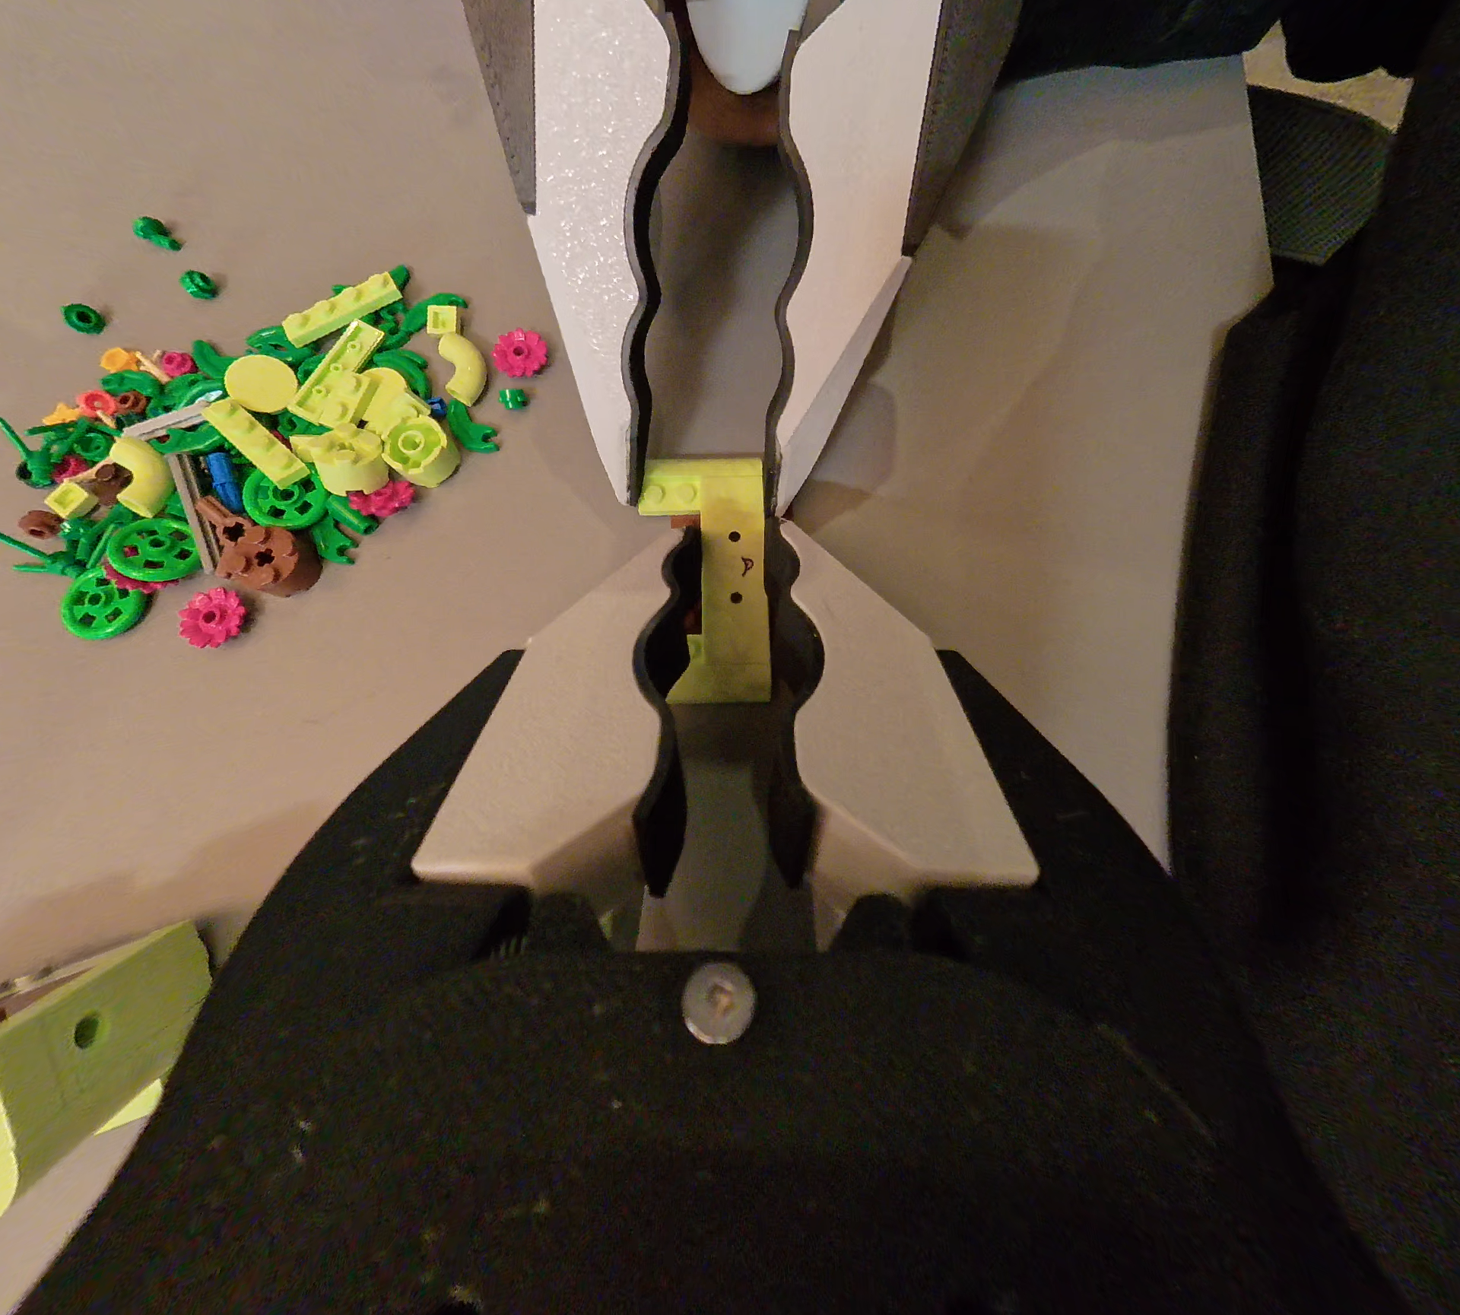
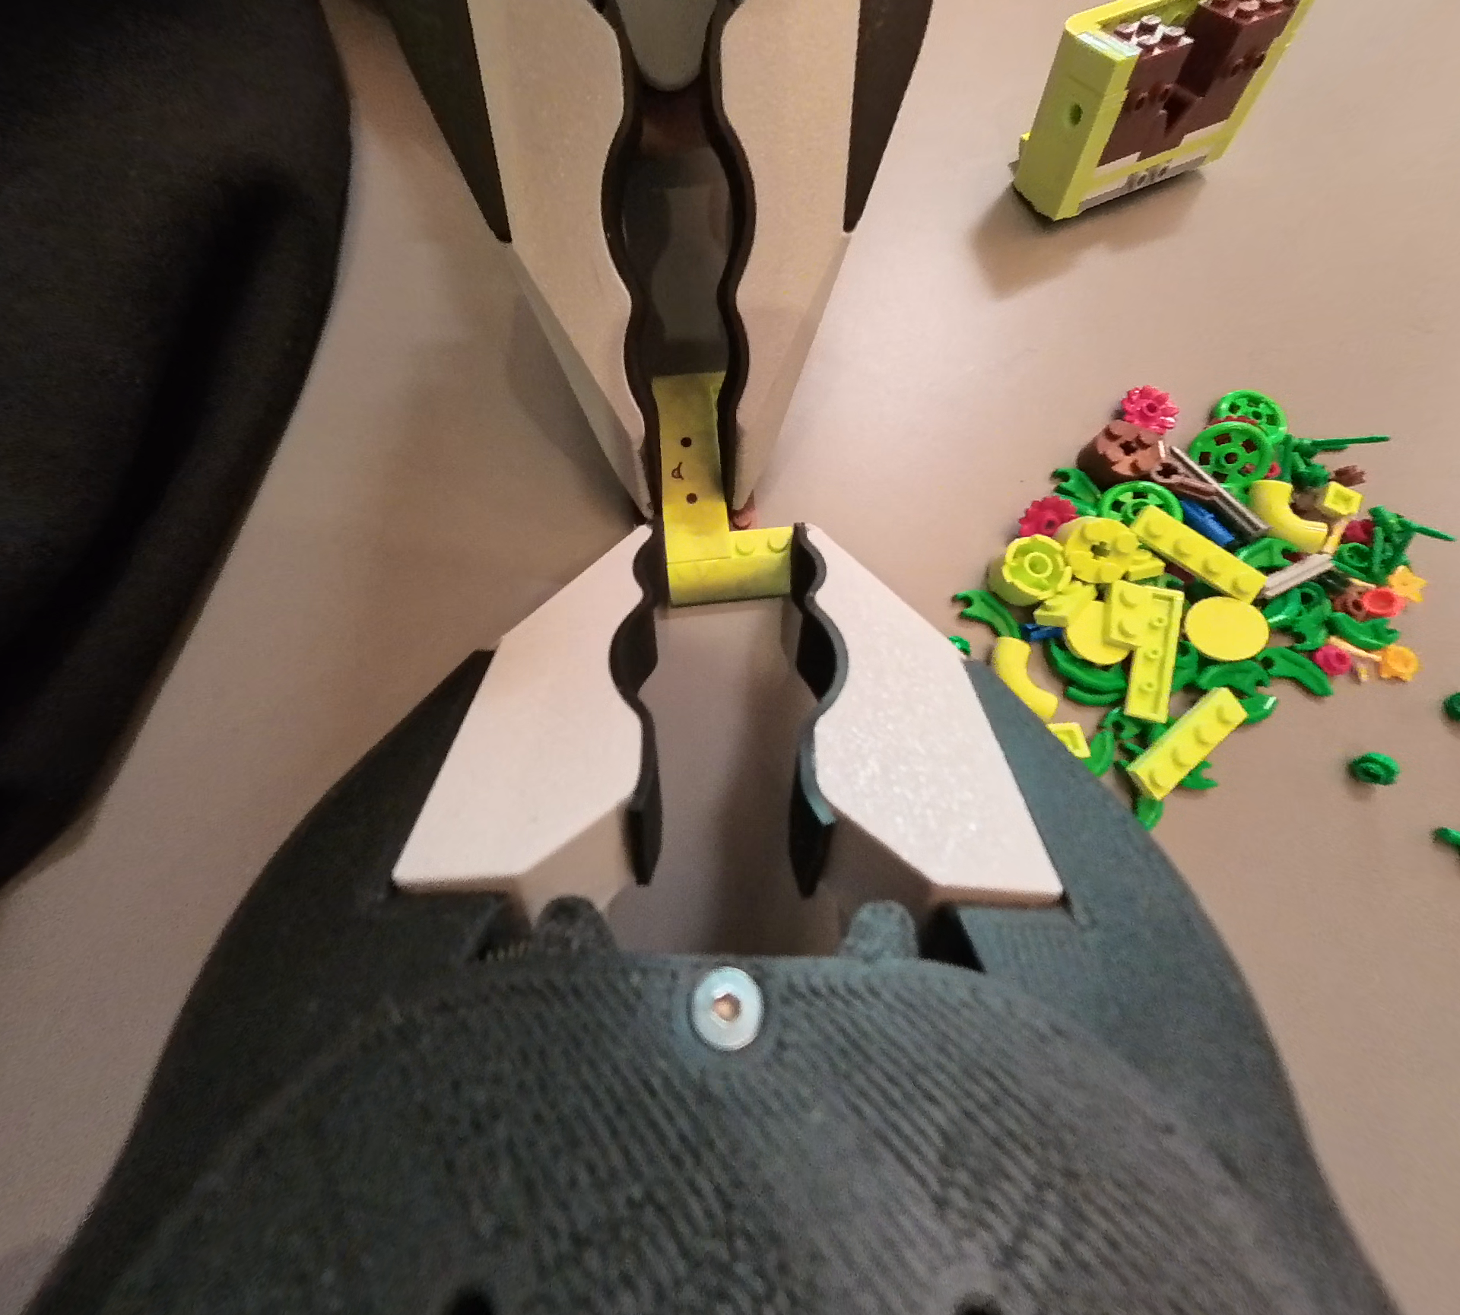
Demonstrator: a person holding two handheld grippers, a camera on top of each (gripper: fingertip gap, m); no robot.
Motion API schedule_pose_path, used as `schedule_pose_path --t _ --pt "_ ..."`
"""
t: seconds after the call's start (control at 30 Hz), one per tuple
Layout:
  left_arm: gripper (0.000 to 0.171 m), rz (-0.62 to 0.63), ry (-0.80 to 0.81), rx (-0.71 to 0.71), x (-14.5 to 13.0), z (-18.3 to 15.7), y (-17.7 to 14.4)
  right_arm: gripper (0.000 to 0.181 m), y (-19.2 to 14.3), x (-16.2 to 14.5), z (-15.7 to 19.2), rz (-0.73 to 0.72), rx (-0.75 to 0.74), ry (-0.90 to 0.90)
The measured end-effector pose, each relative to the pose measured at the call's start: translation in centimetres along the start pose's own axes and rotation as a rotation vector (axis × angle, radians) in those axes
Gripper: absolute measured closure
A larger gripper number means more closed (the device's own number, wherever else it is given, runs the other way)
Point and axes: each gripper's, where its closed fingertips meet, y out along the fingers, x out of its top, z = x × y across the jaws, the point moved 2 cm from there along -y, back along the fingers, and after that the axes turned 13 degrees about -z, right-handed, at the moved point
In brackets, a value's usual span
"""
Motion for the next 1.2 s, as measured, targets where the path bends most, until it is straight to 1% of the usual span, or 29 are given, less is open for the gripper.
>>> schedule_pose_path --t 0.1,0.37,0.43,0.5,0.57,0.63,0.67,0.73,0.8,0.83,0.87,0.9,0.97,1.0,1.03,1.1,1.2 --pt "0.161 0.000 -0.038 -0.021 0.0 0.0 0.0 0.150 0.0 0.0 0.0 0.001 0.004 0.000" --pt "0.160 0.003 0.000 0.004 -0.2 0.3 -0.3 0.150 0.3 0.2 -0.4 0.004 -0.020 -0.016" --pt "0.160 0.004 0.009 0.012 -0.3 0.5 -0.4 0.146 0.3 0.6 -0.7 0.009 -0.055 -0.047" --pt "0.160 0.005 0.010 0.010 -0.4 0.6 -0.6 0.145 0.0 1.7 -1.0 -0.023 -0.092 -0.072" --pt "0.159 0.005 0.008 0.014 -0.4 0.8 -0.6 0.143 -1.3 4.1 -1.4 -0.103 -0.132 -0.079" --pt "0.160 0.005 0.009 0.022 -0.5 1.0 -0.7 0.142 -4.1 6.9 -2.4 -0.181 -0.209 -0.091" --pt "0.160 0.005 0.011 0.030 -0.5 1.2 -0.8 0.142 -6.2 8.2 -3.5 -0.202 -0.282 -0.110" --pt "0.160 0.005 0.020 0.048 -0.6 1.5 -1.0 0.144 -11.8 10.1 -6.6 -0.191 -0.481 -0.163" --pt "0.160 0.007 0.025 0.075 -0.7 2.0 -1.2 0.151 -18.2 10.7 -10.3 -0.120 -0.702 -0.218" --pt "0.160 0.007 0.024 0.098 -0.8 2.5 -1.3 0.153 -21.4 10.3 -12.5 -0.058 -0.809 -0.251" --pt "0.159 0.008 0.023 0.115 -0.9 2.8 -1.4 0.156 -24.4 9.4 -14.7 0.024 -0.901 -0.288" --pt "0.159 0.008 0.021 0.126 -0.9 3.1 -1.5 0.158 -27.0 8.0 -16.8 0.131 -0.956 -0.327" --pt "0.160 0.003 0.014 0.139 -0.9 3.4 -1.7 0.163 -30.8 4.7 -21.2 0.364 -0.976 -0.366" --pt "0.160 0.002 0.013 0.142 -1.0 3.5 -1.8 0.162 -32.0 3.0 -23.2 0.439 -0.951 -0.332" --pt "0.160 0.003 0.014 0.146 -1.0 3.6 -1.9 0.161 -32.8 1.4 -25.0 0.485 -0.910 -0.268" --pt "0.160 0.007 0.019 0.151 -1.1 3.7 -1.9 0.159 -33.3 -0.8 -28.1 0.501 -0.835 -0.110" --pt "0.160 0.007 0.017 0.144 -1.1 3.7 -1.9 0.159 -33.4 -3.4 -32.0 0.496 -0.747 0.073"
